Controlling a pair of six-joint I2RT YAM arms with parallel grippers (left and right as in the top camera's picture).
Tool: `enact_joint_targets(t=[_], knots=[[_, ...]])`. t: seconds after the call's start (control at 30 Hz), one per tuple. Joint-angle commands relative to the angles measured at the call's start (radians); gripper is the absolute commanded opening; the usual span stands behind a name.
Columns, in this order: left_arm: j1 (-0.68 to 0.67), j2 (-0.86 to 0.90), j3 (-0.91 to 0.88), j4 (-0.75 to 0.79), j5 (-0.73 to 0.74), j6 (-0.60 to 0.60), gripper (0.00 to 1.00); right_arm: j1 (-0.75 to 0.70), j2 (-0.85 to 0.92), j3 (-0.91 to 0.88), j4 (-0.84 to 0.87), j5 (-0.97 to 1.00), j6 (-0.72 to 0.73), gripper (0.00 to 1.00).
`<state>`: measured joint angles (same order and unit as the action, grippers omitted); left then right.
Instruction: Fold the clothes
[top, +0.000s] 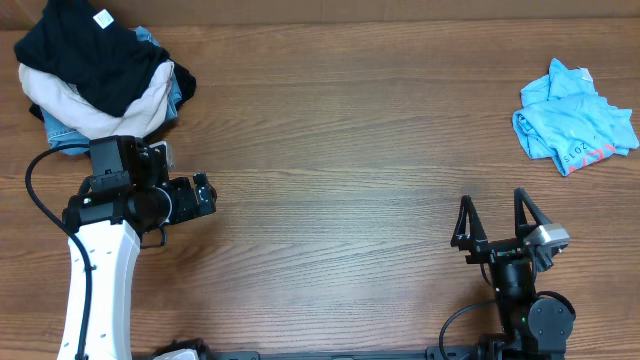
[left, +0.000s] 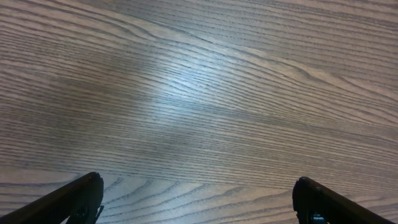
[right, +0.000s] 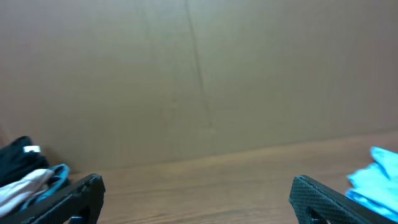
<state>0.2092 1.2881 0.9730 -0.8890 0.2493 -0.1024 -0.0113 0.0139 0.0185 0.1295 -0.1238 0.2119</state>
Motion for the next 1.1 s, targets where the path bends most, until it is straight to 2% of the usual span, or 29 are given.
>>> enact_joint_targets(t=[0.0,0.13,0.93,0.97,1.07], knots=[[0.0,0.002,-0.004,0.004,-0.006,-0.006,1.0,0.005,-0.011,-0.011,-0.082,0.138,-0.004,1.0],[0.0,0.002,-0.004,0.004,-0.006,-0.006,1.0,0.005,-0.011,-0.011,-0.213,0.146,-0.044,1.0],[-0.009,-0.008,-0.01,-0.004,0.011,-0.004,1.0,0.005,-0.011,-0.011,-0.213,0.138,-0.063,1.0],[-0.029,-0.036,-0.03,0.029,0.017,0.015,1.0,0.005,-0.011,-0.011,-0.213,0.138,-0.063,1.0],[-0.135,-0.187,-0.18,0.28,0.105,0.158,1.0,0.005,-0.011,-0.011,-0.213,0.138,-0.063,1.0]])
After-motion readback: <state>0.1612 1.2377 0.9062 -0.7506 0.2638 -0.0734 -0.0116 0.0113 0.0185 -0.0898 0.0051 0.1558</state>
